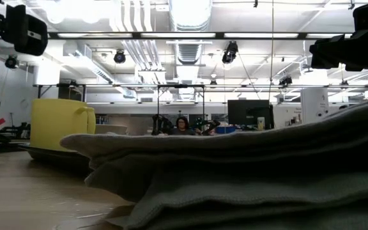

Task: Set up tray
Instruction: Put the white plate below the yellow cup on the black serving tray

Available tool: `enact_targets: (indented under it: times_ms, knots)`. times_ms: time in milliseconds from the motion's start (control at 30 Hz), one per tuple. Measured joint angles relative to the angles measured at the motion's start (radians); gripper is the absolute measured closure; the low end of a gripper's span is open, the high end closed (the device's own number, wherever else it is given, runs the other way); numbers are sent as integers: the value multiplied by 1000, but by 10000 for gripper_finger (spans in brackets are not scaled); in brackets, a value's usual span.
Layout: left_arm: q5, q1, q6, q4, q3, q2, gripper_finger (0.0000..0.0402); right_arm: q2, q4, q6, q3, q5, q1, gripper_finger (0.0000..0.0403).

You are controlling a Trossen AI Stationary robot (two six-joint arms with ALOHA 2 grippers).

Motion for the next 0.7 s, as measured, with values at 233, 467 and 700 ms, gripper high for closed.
enact_targets:
  times_ms: [233, 467, 700]
  knots:
    - [0, 0, 33, -8, -39, 2, 193, 0, 0, 7, 0, 0, 0, 335]
    - [0, 0, 33, -56, -45, 5, 193, 0, 0, 8, 0, 0, 0, 335]
    - [0, 1, 29, -63, -46, 2, 193, 0, 0, 182, 0, -1, 0, 335]
